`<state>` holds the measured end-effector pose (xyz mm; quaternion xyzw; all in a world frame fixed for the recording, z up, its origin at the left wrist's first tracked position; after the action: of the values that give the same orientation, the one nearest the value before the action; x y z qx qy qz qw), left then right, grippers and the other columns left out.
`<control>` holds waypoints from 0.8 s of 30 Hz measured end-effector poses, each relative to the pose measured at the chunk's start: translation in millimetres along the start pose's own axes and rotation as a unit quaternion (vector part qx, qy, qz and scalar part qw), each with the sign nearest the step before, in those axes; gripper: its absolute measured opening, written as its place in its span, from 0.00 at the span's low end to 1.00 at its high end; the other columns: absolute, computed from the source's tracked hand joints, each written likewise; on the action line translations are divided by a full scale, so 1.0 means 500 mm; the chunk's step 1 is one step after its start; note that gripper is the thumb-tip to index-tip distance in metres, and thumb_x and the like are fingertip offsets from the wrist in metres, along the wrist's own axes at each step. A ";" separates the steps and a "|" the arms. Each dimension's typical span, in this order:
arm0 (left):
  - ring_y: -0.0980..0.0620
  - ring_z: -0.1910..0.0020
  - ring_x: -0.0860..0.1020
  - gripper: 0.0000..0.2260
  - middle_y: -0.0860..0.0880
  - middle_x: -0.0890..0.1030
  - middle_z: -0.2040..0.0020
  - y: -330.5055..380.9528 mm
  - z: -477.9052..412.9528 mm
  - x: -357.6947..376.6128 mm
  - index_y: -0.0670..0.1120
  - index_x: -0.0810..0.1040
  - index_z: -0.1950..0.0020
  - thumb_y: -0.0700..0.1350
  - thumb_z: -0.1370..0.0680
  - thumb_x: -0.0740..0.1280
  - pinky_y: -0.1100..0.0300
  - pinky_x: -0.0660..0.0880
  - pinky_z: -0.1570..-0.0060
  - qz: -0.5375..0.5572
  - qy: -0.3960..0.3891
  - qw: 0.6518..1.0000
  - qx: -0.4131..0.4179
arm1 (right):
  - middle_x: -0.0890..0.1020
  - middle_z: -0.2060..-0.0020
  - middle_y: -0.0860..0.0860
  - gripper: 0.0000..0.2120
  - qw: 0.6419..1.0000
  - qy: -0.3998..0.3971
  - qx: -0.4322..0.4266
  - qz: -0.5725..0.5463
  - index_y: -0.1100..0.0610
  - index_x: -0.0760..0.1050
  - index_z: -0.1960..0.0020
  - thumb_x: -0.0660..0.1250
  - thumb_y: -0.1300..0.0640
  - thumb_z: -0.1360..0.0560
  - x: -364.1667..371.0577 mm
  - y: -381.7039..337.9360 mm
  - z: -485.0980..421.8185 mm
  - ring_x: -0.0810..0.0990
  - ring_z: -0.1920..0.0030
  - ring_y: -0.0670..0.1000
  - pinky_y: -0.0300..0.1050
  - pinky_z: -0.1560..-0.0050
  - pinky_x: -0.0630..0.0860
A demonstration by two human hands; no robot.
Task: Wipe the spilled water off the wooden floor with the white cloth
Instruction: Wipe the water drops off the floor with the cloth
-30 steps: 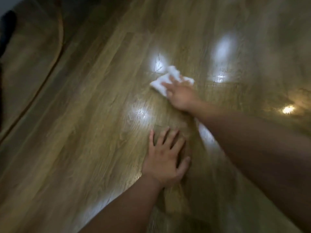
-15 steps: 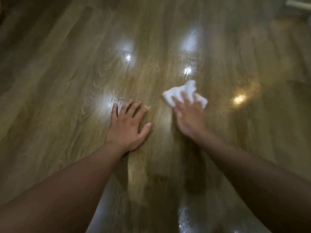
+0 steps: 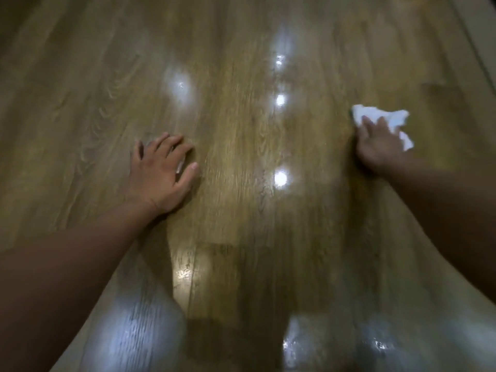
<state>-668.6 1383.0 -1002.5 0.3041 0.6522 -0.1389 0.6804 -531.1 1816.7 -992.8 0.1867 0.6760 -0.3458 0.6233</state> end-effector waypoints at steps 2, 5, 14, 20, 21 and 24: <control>0.46 0.24 0.62 0.26 0.48 0.69 0.26 0.004 0.001 -0.010 0.50 0.70 0.29 0.60 0.21 0.48 0.36 0.47 0.26 -0.007 0.012 1.000 -0.005 | 0.60 0.24 0.53 0.23 0.987 -0.011 -0.160 -0.022 0.44 0.64 0.26 0.46 0.45 0.18 0.019 -0.130 0.144 0.57 0.26 0.64 0.63 0.29 0.57; 0.44 0.27 0.66 0.25 0.46 0.72 0.29 0.022 0.017 -0.030 0.46 0.72 0.32 0.57 0.20 0.49 0.34 0.45 0.27 -0.034 0.033 0.999 0.000 | 0.58 0.22 0.49 0.21 0.898 -0.136 -0.417 -0.021 0.45 0.67 0.27 0.52 0.45 0.18 0.070 -0.248 0.513 0.53 0.23 0.60 0.63 0.27 0.58; 0.46 0.27 0.67 0.23 0.48 0.74 0.30 0.423 0.165 0.046 0.46 0.75 0.31 0.56 0.19 0.52 0.32 0.51 0.27 0.064 -0.040 0.988 0.134 | 0.56 0.22 0.48 0.25 0.895 -0.134 -0.425 -0.006 0.46 0.65 0.25 0.53 0.47 0.22 0.017 -0.057 0.230 0.54 0.23 0.56 0.52 0.24 0.54; 0.46 0.26 0.64 0.25 0.49 0.72 0.28 0.425 0.164 0.086 0.46 0.72 0.28 0.57 0.19 0.51 0.35 0.51 0.26 0.041 -0.061 0.990 0.124 | 0.58 0.22 0.52 0.24 0.988 -0.069 -0.140 -0.022 0.46 0.64 0.25 0.50 0.50 0.20 0.023 0.002 0.005 0.51 0.23 0.63 0.60 0.25 0.49; 0.45 0.26 0.64 0.26 0.49 0.72 0.28 0.427 0.166 0.083 0.46 0.73 0.28 0.57 0.19 0.51 0.34 0.51 0.26 0.043 -0.060 0.990 0.122 | 0.58 0.22 0.52 0.23 0.983 -0.053 -0.173 -0.030 0.47 0.65 0.25 0.52 0.54 0.20 0.026 -0.004 0.080 0.51 0.23 0.63 0.62 0.25 0.50; 0.44 0.27 0.65 0.25 0.47 0.73 0.29 0.432 0.161 0.076 0.45 0.74 0.29 0.56 0.20 0.53 0.34 0.51 0.26 0.048 -0.058 0.990 0.123 | 0.59 0.22 0.55 0.28 0.922 -0.129 -0.364 0.005 0.48 0.64 0.25 0.57 0.58 0.25 0.026 -0.008 0.430 0.51 0.23 0.64 0.68 0.27 0.55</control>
<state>-473.4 1510.8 -992.1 0.4081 0.5739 -0.2025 0.6805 -382.2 1661.1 -1001.2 -0.0959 0.6679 -0.0938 0.7320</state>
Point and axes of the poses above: each hand's wrist, its own z-axis away from the middle knuckle, its own x-axis out of the palm, y = z × x, the point moved 10 cm from there along -z, towards the middle knuckle
